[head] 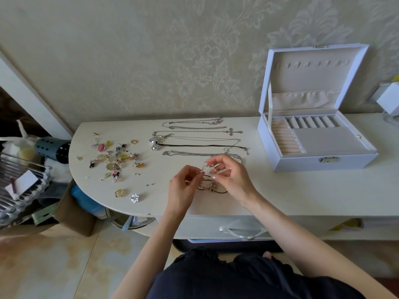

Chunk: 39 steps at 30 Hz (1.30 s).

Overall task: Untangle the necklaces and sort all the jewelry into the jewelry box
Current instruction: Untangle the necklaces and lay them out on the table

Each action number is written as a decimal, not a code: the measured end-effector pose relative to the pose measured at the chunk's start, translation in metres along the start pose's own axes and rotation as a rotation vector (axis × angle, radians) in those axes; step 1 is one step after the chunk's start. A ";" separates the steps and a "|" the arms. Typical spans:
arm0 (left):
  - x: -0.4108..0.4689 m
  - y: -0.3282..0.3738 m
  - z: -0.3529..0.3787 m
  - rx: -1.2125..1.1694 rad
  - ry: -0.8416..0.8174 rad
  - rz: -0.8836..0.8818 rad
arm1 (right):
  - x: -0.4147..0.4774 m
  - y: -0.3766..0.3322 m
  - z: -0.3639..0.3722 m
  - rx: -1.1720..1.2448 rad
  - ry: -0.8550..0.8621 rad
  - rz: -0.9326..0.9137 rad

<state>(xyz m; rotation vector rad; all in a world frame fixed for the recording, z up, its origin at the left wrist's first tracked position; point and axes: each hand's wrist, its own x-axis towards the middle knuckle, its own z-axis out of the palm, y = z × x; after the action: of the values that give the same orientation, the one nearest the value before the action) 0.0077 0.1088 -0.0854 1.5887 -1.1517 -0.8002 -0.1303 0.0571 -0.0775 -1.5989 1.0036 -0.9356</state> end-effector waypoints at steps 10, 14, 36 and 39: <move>-0.007 0.014 0.002 -0.383 -0.036 -0.002 | 0.001 0.011 0.002 -0.134 -0.108 0.156; -0.009 0.017 0.000 -0.433 -0.093 0.019 | 0.002 0.010 0.004 -0.180 -0.104 0.165; -0.003 -0.002 0.000 -0.385 0.128 -0.037 | 0.001 0.013 -0.003 -0.145 0.119 0.134; 0.000 -0.005 0.000 -0.336 0.180 -0.016 | 0.003 0.016 -0.005 -0.155 0.165 0.141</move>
<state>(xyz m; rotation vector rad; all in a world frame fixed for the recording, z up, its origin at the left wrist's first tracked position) 0.0090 0.1095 -0.0906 1.3598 -0.8284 -0.7969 -0.1363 0.0501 -0.0916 -1.5727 1.3145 -0.9220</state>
